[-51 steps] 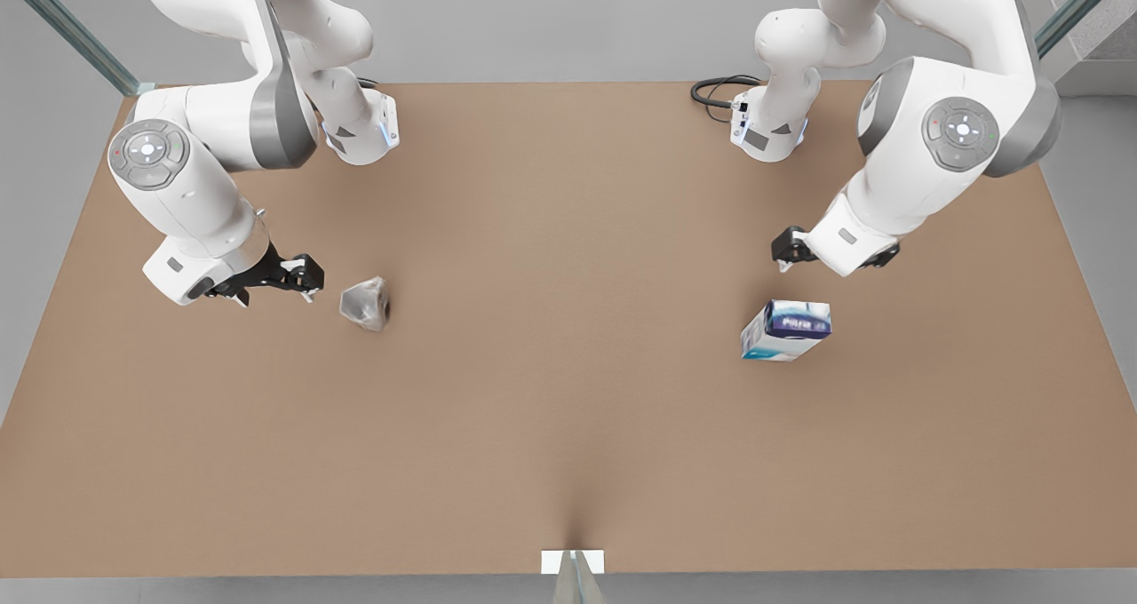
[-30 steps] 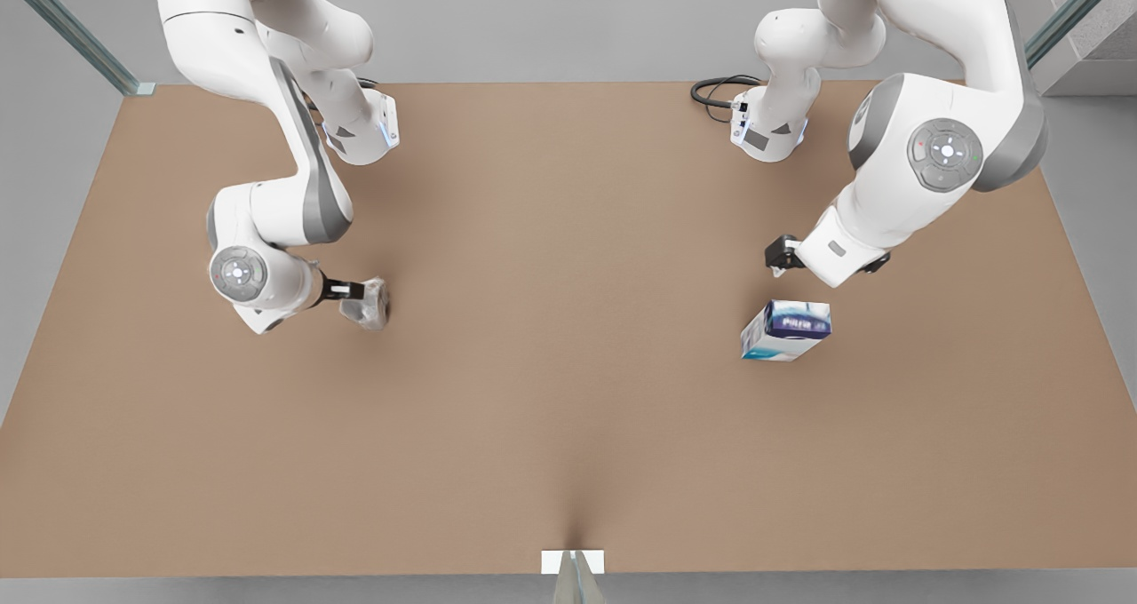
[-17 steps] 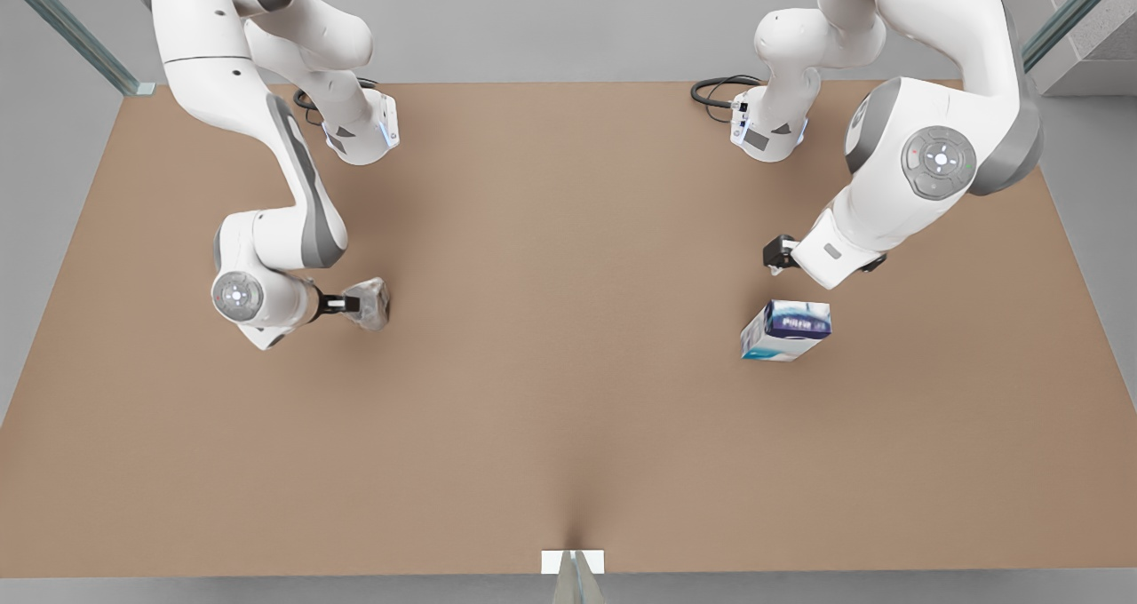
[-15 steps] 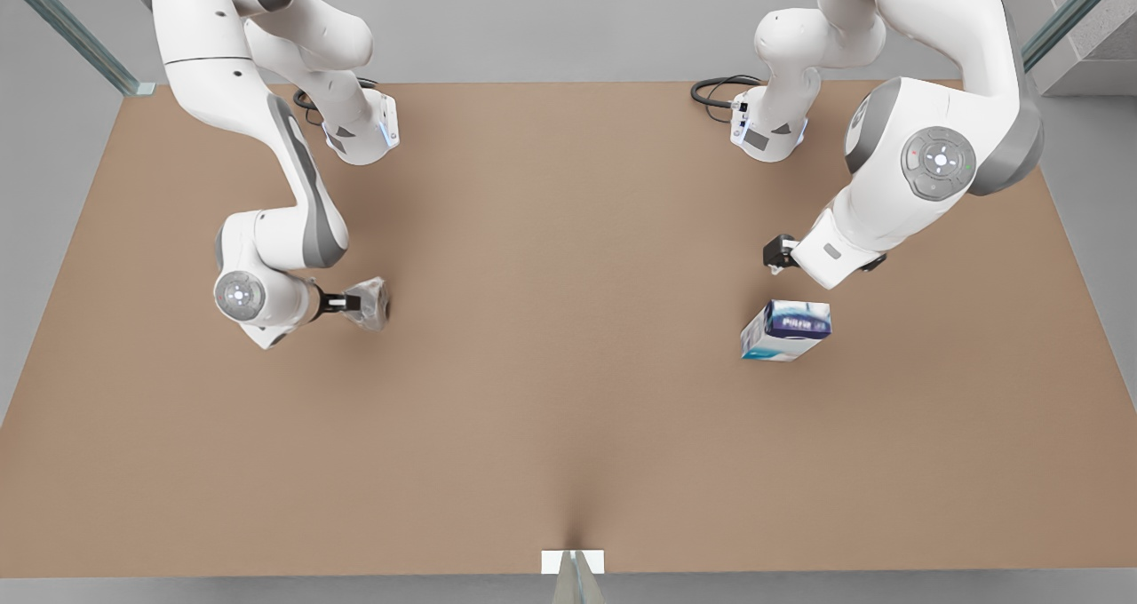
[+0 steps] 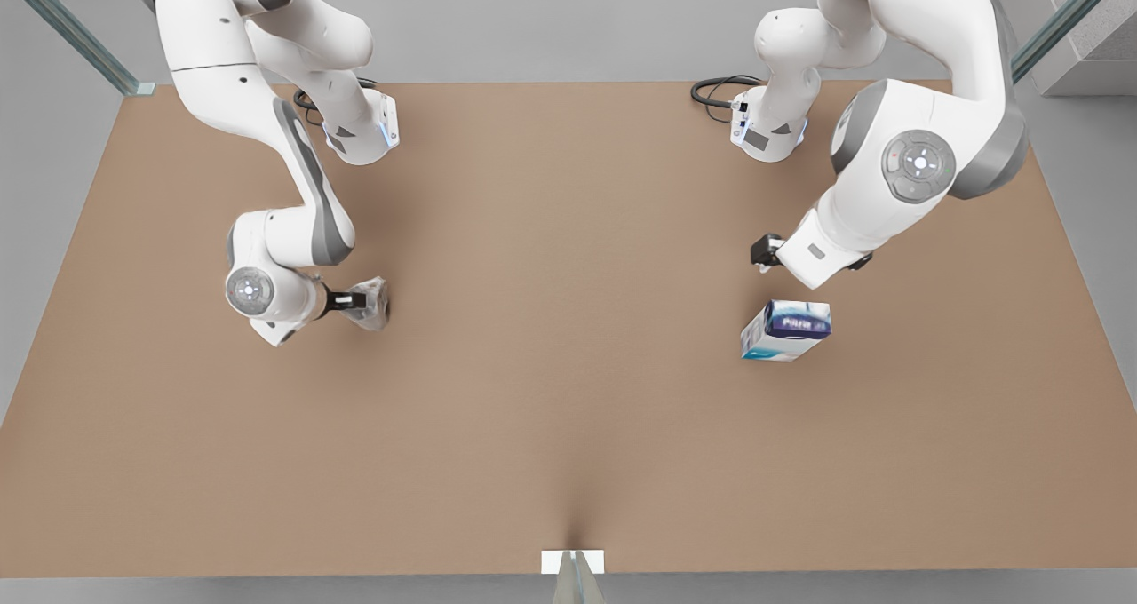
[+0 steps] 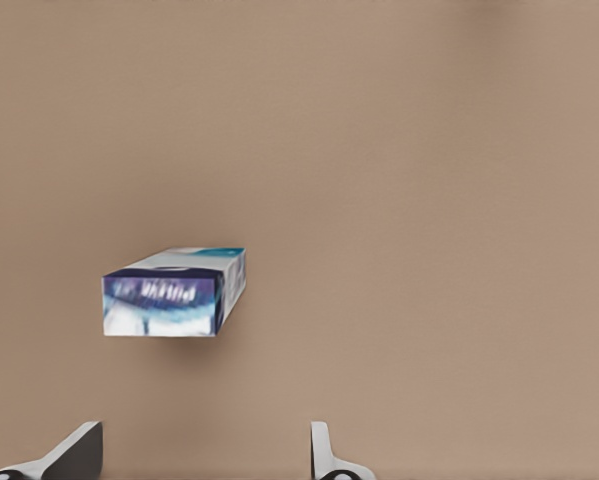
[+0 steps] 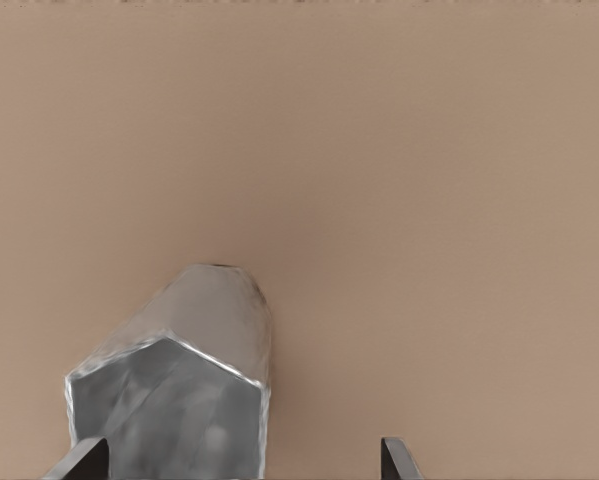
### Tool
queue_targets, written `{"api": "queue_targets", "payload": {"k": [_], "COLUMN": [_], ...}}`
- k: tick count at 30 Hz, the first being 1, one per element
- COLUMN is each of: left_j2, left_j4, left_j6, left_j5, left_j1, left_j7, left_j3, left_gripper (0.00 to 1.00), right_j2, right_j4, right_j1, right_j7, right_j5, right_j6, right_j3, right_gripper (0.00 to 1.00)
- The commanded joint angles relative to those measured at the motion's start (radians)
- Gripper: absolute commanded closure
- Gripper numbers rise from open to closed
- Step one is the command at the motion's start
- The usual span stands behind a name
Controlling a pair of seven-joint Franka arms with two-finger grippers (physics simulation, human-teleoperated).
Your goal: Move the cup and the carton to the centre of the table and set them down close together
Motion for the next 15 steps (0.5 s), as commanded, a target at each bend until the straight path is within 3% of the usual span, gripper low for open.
{"api": "queue_targets", "payload": {"k": [1,8,9,11,12,15], "left_j2": [0.0,0.0,0.0,0.0,0.0,0.0], "left_j4": [-0.001,0.004,0.004,0.004,0.004,0.005], "left_j6": [0.0,-0.002,-0.002,-0.002,0.0,0.0], "left_j5": [0.0,0.011,0.013,0.014,0.014,0.014], "left_j1": [-0.001,-0.007,-0.018,-0.024,-0.022,-0.024], "left_j7": [0.0,0.0,-0.002,-0.018,-0.017,-0.017], "left_j3": [0.0,0.001,0.006,0.008,0.008,0.009], "left_gripper": [0.0,0.0,0.0,0.0,0.0,0.0], "right_j2": [0.004,0.065,0.072,0.07,0.072,0.078], "right_j4": [0.0,-0.005,-0.005,-0.002,-0.002,-0.002], "right_j1": [-0.007,-0.007,-0.005,-0.007,-0.007,-0.007], "right_j7": [0.0,0.0,0.0,0.0,0.002,0.0], "right_j5": [0.0,0.02,0.023,0.045,0.045,0.045], "right_j6": [0.002,0.062,0.064,0.062,0.062,0.063], "right_j3": [0.0,0.001,0.001,0.003,0.003,0.003], "right_gripper": [0.0,0.0,0.04,0.6,0.7,0.74]}}
